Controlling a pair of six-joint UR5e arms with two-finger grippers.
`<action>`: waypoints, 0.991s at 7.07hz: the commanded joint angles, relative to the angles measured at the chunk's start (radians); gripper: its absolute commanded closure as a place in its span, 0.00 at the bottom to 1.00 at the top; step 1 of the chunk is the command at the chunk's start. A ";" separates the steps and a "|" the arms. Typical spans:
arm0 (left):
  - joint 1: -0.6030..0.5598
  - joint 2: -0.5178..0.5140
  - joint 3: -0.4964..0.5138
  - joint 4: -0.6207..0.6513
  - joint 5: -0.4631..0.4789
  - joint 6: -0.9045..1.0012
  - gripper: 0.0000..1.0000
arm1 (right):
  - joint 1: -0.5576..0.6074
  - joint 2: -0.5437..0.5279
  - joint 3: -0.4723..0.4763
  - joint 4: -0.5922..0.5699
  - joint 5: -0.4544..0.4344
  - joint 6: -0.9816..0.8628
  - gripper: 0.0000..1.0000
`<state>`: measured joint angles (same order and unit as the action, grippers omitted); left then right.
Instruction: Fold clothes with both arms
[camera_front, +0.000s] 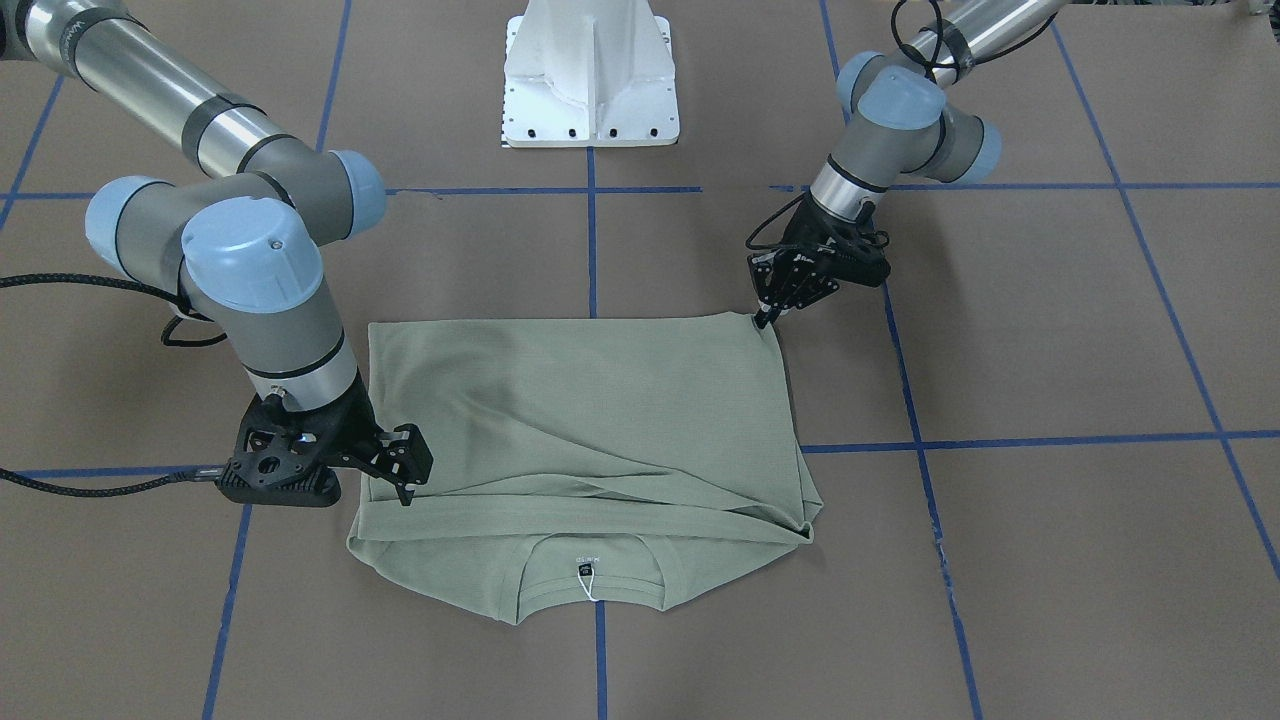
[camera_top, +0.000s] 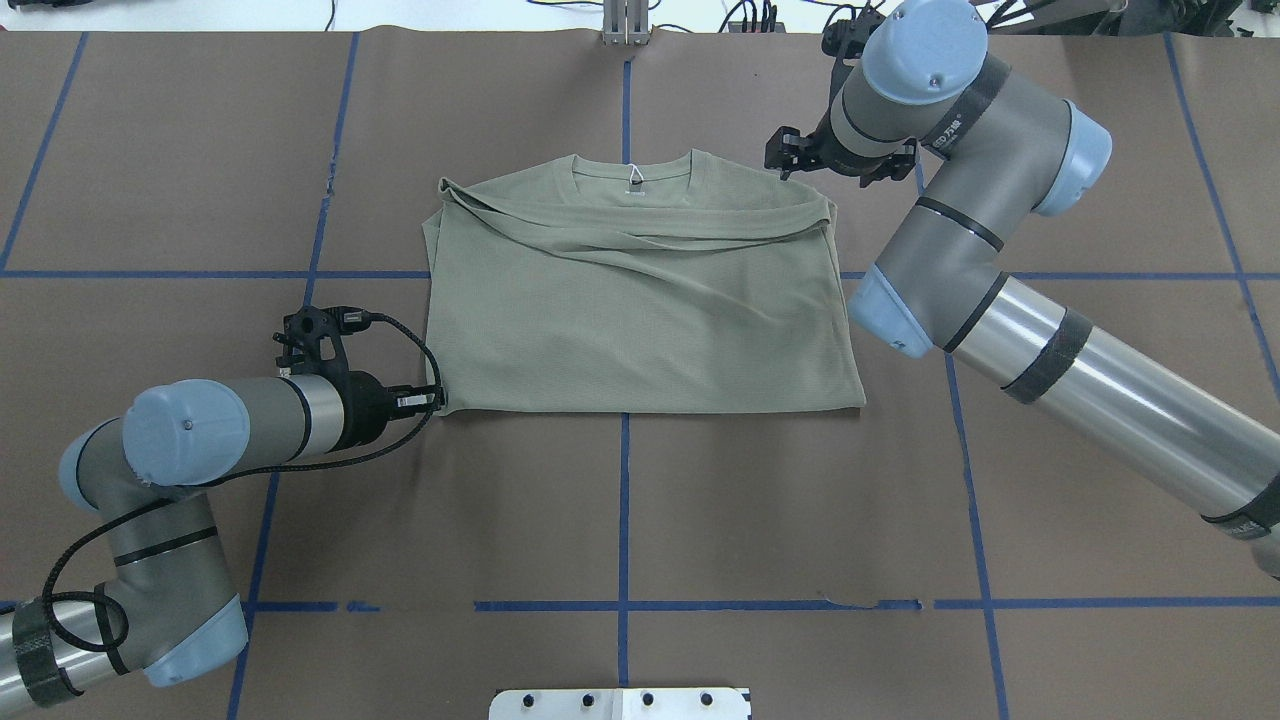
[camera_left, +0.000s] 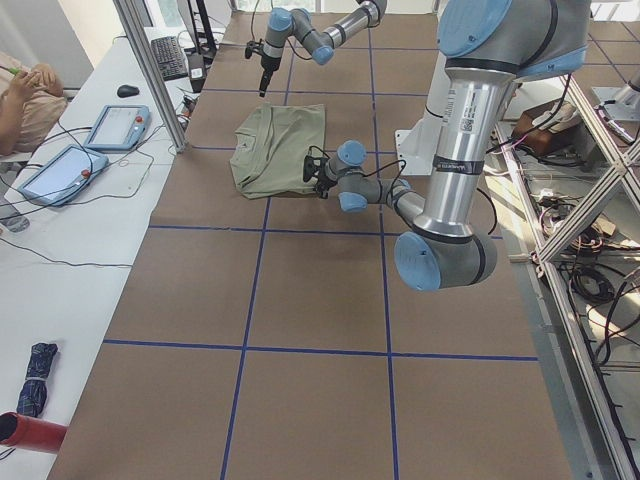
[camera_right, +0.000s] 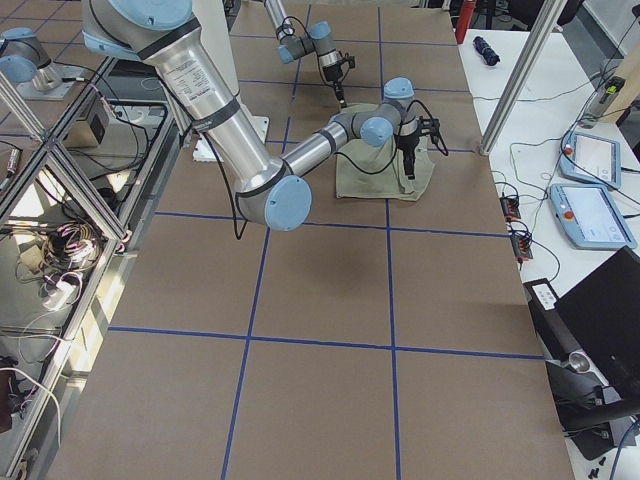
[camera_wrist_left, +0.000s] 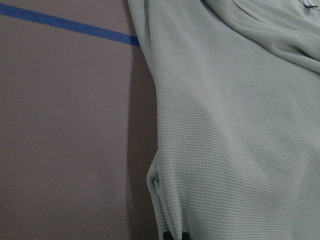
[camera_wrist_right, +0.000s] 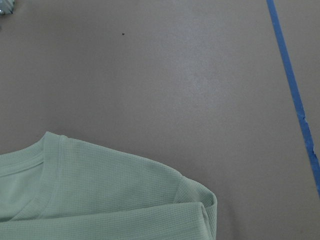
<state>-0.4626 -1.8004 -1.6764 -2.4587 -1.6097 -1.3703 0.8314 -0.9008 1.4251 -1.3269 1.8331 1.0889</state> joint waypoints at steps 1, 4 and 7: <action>-0.043 0.018 -0.026 0.006 -0.006 0.134 1.00 | 0.000 0.000 -0.002 0.000 0.000 -0.004 0.00; -0.348 -0.048 0.164 0.012 -0.047 0.452 1.00 | -0.003 0.002 -0.002 0.002 -0.002 0.002 0.00; -0.474 -0.387 0.627 0.010 -0.036 0.608 1.00 | -0.006 0.003 0.001 0.002 -0.002 0.005 0.00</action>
<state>-0.8958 -2.0421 -1.2454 -2.4470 -1.6503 -0.8119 0.8262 -0.8985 1.4253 -1.3254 1.8316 1.0930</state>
